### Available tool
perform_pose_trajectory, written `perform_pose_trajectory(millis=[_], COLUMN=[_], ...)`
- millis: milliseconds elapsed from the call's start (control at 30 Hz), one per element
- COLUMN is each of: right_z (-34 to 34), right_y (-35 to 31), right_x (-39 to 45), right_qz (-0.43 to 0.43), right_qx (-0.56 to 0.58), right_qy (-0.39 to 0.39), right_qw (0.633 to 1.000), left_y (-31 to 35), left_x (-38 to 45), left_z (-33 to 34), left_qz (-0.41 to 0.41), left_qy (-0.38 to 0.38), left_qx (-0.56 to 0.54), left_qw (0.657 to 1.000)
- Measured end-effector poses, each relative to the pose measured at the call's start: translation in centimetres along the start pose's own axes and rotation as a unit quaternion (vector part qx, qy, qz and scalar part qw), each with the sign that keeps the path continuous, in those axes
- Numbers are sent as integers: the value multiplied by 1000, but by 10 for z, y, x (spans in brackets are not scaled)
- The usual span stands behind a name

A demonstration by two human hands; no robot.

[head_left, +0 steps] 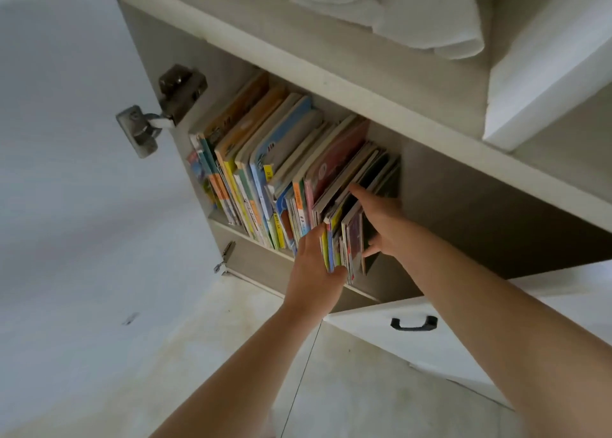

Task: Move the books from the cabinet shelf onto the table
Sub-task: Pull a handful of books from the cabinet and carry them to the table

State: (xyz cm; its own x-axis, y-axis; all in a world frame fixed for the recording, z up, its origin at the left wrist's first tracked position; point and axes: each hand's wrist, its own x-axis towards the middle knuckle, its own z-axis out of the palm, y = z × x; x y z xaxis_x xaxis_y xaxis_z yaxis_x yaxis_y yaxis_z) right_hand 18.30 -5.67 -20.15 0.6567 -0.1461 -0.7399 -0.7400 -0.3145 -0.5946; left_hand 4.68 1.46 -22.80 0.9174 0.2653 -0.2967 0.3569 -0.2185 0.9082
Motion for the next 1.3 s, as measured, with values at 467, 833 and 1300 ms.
perform_pose_trajectory(millis=[467,833,1300], right_z=[-19,-14,-11], right_y=[18,10,7], right_x=[25,22,7], right_qz=[-25,-5,-26], right_qx=[29,-14,-63], right_qy=[-13,0,-14], right_qw=[999,1000,998], left_y=[-31,-36,-35], left_x=[0,6,9], left_z=[45,53,57], left_qz=[45,62,64], left_qy=[25,63,62], left_qx=[-46,-54,-156], left_qw=[998,995,984])
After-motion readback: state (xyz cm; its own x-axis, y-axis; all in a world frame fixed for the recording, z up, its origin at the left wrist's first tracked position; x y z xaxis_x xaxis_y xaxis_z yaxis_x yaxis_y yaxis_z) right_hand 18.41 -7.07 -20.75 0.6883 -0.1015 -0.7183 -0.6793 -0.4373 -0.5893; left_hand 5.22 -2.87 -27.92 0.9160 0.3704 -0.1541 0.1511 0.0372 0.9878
